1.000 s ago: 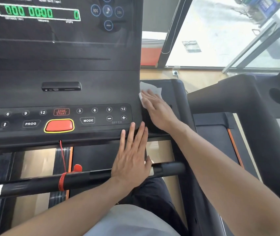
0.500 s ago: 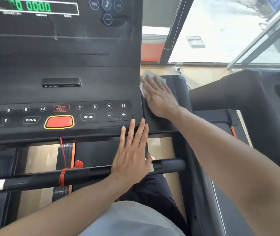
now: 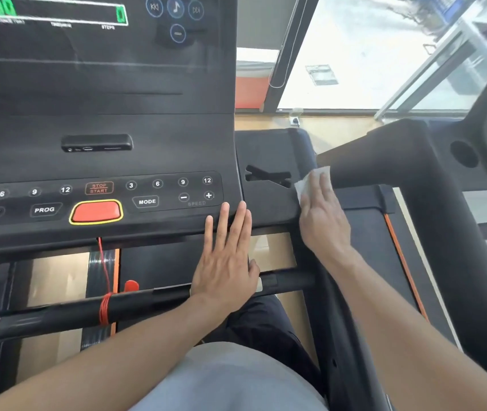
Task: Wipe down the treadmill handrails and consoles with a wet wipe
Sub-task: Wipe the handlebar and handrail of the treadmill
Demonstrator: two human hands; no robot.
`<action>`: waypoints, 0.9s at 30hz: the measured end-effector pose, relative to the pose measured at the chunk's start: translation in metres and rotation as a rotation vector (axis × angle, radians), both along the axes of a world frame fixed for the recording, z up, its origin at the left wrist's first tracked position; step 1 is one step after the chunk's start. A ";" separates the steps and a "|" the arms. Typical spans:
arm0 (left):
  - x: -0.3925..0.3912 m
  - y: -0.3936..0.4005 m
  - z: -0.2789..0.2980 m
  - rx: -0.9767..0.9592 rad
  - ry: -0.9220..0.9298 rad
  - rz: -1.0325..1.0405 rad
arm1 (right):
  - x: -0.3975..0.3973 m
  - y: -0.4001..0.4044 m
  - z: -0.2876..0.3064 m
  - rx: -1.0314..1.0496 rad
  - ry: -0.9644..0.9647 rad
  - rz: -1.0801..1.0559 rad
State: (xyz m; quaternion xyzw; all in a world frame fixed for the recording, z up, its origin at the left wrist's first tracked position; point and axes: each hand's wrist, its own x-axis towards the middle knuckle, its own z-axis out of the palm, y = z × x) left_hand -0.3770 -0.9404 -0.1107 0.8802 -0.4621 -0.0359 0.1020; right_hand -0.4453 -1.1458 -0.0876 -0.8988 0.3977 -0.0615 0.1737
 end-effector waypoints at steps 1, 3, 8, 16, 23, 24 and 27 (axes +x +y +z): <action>0.000 0.000 0.000 -0.003 0.000 -0.001 | -0.009 0.013 -0.002 -0.072 0.024 0.006; 0.000 0.000 -0.001 -0.012 -0.001 -0.008 | -0.012 0.042 -0.009 -0.186 0.013 0.110; 0.001 0.001 -0.001 -0.037 -0.013 -0.016 | -0.011 0.064 -0.021 -0.305 -0.012 0.493; 0.000 0.001 0.001 -0.042 -0.013 -0.010 | -0.030 0.023 -0.006 -0.435 0.027 0.266; -0.001 0.006 0.003 -0.088 0.031 0.000 | 0.012 0.059 -0.021 -0.387 -0.222 0.531; 0.000 0.007 0.004 -0.095 0.042 0.002 | 0.012 0.058 -0.020 -0.371 -0.241 0.533; 0.000 0.013 0.005 -0.153 0.078 0.002 | -0.013 0.045 -0.010 -0.375 -0.212 0.445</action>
